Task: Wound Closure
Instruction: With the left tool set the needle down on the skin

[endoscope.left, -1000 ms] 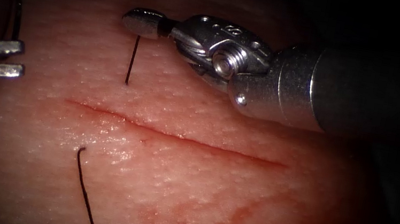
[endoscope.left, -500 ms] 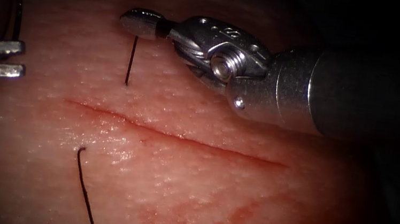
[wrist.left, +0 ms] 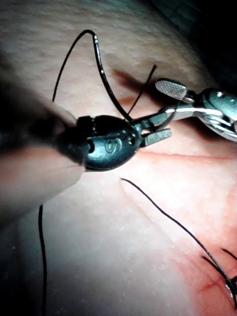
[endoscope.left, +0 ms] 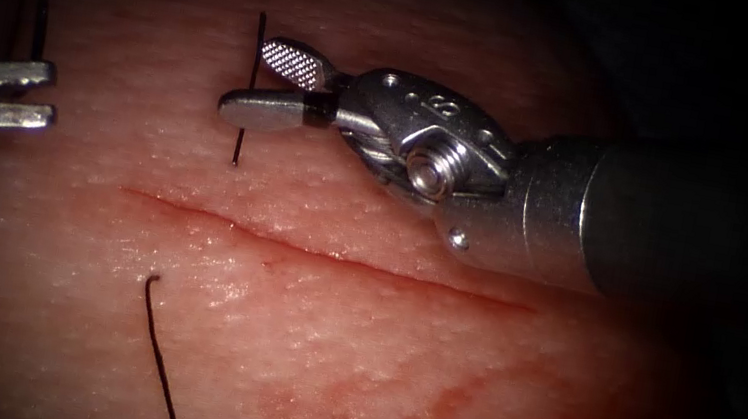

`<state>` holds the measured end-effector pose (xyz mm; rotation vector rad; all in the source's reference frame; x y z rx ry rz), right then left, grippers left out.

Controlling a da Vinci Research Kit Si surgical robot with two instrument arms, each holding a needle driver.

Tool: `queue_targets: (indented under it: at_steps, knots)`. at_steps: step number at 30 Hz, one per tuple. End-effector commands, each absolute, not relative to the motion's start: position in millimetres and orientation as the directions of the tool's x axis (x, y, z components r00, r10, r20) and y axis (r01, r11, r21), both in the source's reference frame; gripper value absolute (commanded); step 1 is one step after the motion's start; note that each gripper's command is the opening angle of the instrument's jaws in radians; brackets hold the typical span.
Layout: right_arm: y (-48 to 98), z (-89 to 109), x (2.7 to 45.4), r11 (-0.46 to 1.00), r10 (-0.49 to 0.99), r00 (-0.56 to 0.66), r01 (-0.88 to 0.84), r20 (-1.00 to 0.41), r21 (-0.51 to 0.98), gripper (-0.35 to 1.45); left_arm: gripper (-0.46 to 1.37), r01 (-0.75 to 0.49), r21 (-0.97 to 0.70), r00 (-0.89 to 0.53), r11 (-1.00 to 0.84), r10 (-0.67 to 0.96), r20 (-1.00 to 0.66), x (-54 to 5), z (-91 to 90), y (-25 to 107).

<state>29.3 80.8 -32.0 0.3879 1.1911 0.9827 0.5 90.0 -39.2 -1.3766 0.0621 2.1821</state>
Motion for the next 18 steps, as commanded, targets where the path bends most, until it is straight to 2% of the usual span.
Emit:
queue_targets:
  at_steps: [1, 18]
  knots:
    - [80.7, -32.2, 28.8, 0.553, 0.804, 0.042, -0.422, -0.593, 0.719, 1.15, -0.35, -0.466, -0.251, -0.322, -0.848, 0.427, -0.845, 0.5, -39.2, 90.2]
    - [76.5, -34.9, 24.8, 0.570, 0.803, 0.071, -0.377, -0.591, 0.730, 1.23, -0.35, -0.462, -0.242, -0.381, -0.853, 0.437, -0.815, 0.0, -37.3, 94.0]
